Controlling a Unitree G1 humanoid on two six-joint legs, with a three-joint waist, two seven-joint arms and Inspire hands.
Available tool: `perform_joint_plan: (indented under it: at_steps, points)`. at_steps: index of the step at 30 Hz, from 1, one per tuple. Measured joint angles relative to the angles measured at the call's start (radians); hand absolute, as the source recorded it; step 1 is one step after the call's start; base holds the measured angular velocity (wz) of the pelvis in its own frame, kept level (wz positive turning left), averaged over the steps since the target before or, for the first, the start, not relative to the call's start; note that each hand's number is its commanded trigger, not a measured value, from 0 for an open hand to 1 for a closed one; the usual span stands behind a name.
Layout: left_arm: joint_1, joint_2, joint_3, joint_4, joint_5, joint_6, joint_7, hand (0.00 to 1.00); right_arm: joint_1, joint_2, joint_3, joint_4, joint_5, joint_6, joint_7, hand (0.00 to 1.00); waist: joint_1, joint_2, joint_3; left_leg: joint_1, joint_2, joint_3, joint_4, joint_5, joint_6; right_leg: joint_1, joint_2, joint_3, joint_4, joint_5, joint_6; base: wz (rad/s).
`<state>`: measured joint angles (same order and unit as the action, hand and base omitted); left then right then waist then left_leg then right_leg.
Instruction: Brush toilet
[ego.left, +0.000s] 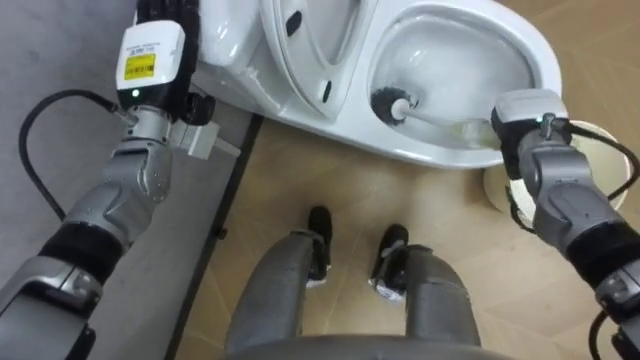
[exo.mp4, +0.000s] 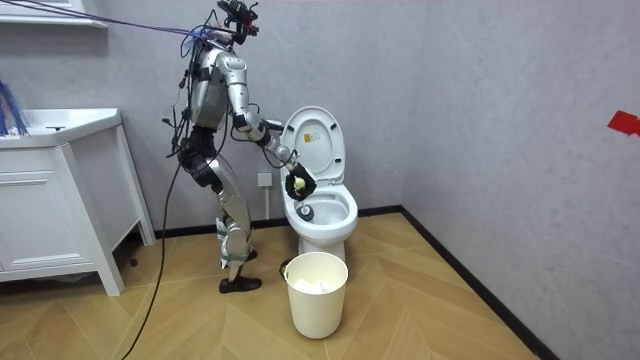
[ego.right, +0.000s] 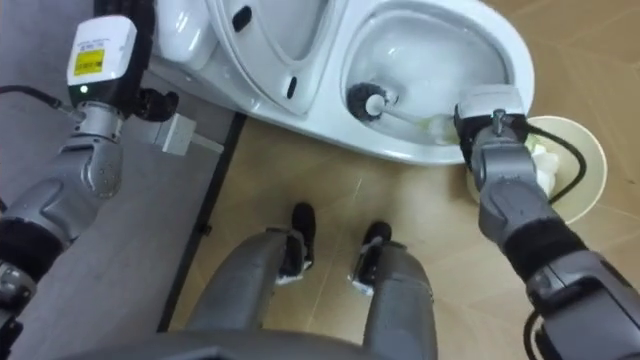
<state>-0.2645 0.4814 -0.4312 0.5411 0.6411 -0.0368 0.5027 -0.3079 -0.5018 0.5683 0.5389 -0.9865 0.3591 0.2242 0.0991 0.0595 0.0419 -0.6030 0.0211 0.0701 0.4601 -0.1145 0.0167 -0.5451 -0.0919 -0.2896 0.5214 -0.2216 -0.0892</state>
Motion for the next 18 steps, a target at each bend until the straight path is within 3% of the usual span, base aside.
perform_joint_plan:
  at_steps: [4, 8, 11, 14, 18]
  points:
    - [0.072, -0.002, 0.001, -0.004, 0.022, -0.006, -0.025, 0.00, 0.062, 0.014, -0.014, 0.083, 0.001, -0.055, -0.032, 1.00, -0.011, -0.035, -0.0123, 0.085, -0.006, -0.003, -0.022, 0.000, 0.000, 0.094, 0.002, -0.003, -0.036, -0.010, 0.010, 0.10]
    - [0.181, -0.007, 0.016, -0.040, 0.025, -0.006, -0.074, 0.00, 0.177, 0.058, -0.126, 0.125, 0.055, -0.105, -0.084, 1.00, -0.015, -0.061, -0.0217, 0.190, -0.016, -0.013, -0.069, -0.002, 0.000, 0.209, 0.005, -0.015, -0.090, -0.023, 0.028, 0.15]
    - [0.263, -0.045, 0.050, -0.082, 0.025, 0.001, -0.117, 0.00, 0.261, 0.078, -0.179, 0.137, 0.105, -0.133, -0.122, 1.00, -0.017, -0.060, -0.0238, 0.256, -0.019, -0.023, -0.099, -0.010, -0.001, 0.289, 0.009, -0.036, -0.134, -0.020, 0.036, 0.13]
    - [0.383, -0.080, 0.099, -0.123, 0.029, 0.012, -0.160, 0.00, 0.357, 0.101, -0.230, 0.135, 0.164, -0.151, -0.139, 1.00, -0.011, -0.070, -0.0364, 0.338, -0.019, -0.020, -0.149, -0.015, -0.002, 0.365, 0.013, -0.032, -0.175, -0.020, 0.044, 0.02]
    - [0.538, -0.091, 0.143, -0.081, 0.028, 0.039, -0.237, 0.00, 0.455, 0.160, -0.306, 0.152, 0.179, -0.176, -0.168, 1.00, -0.013, -0.071, -0.0388, 0.422, -0.023, -0.032, -0.177, -0.026, -0.013, 0.471, 0.032, -0.038, -0.250, -0.013, 0.047, 0.02]
